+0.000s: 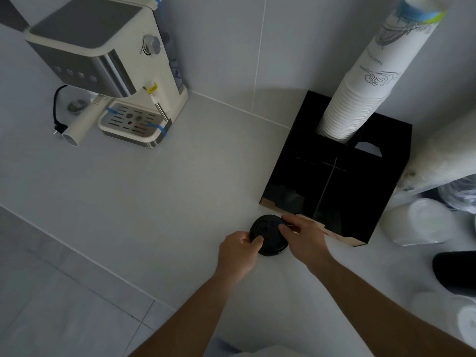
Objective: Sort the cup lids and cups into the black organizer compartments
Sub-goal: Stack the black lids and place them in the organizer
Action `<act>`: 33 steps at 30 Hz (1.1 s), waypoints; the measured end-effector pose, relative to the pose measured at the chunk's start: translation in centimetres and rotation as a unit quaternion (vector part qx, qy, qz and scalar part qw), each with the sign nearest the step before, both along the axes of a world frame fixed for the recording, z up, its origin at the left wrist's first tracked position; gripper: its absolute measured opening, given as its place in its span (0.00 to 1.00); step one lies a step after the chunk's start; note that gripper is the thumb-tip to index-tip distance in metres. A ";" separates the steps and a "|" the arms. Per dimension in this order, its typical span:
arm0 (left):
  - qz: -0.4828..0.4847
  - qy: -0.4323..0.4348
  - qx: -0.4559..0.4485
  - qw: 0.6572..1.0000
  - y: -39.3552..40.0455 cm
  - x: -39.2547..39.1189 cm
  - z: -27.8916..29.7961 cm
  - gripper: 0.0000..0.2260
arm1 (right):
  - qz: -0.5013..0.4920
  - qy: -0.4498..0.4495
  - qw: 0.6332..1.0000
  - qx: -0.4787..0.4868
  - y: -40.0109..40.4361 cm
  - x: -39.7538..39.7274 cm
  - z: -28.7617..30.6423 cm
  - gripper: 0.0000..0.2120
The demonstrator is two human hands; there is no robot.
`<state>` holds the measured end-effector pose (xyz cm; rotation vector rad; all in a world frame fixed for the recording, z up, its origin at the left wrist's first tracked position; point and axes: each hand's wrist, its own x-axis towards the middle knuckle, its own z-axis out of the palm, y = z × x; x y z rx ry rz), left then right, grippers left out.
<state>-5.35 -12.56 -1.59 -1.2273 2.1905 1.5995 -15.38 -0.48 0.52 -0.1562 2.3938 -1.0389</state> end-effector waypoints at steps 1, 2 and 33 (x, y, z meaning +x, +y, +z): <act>-0.008 -0.004 -0.017 1.000 0.0 -0.1 -0.1 0.17 | -0.001 0.000 1.000 0.004 -0.1 0.0 -0.1 0.15; -0.013 -0.005 -0.031 0.999 -0.1 -0.1 -0.3 0.19 | -0.001 -0.004 1.000 0.010 -0.1 0.0 -0.2 0.15; 0.095 0.092 0.261 0.956 -2.5 -0.1 2.0 0.16 | -0.074 -0.166 0.974 -0.139 1.5 1.1 1.5 0.20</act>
